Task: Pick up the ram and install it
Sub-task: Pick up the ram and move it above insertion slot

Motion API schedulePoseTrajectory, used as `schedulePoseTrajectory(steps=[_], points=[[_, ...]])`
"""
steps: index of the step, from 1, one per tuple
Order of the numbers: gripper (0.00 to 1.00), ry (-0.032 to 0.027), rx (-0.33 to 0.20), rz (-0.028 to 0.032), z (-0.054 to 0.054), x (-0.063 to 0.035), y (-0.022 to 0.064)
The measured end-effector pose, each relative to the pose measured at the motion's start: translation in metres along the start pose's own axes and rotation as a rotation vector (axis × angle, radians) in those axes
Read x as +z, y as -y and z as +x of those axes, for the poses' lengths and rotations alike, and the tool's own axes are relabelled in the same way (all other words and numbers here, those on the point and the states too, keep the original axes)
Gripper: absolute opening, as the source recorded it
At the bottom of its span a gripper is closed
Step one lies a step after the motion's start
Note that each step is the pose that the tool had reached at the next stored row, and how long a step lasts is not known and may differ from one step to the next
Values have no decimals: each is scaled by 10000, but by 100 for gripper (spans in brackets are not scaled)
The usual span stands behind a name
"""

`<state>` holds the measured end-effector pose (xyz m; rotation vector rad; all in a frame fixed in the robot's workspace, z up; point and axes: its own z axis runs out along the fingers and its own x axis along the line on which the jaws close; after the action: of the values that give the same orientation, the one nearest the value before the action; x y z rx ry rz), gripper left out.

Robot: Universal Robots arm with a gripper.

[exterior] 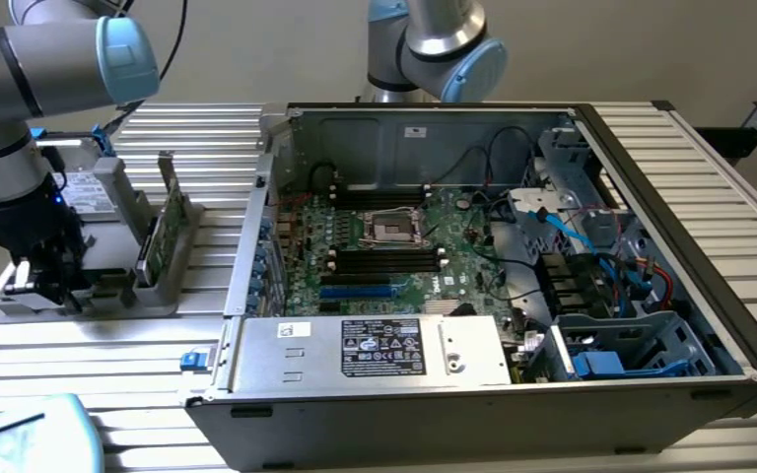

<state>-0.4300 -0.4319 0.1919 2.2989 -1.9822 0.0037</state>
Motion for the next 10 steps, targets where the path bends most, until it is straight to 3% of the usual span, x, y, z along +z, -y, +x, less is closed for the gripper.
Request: schedulePoseTrajectory(steps=[2,4,5,7,8,10], points=[[45,-13,1,-1,0,1,0],[36,-28,2,-4,0,2,0],[36,-37,2,-5,0,2,0],[24,-54,4,-7,0,3,0],[24,-61,5,-8,-1,4,0],[14,-78,5,-12,0,5,0]])
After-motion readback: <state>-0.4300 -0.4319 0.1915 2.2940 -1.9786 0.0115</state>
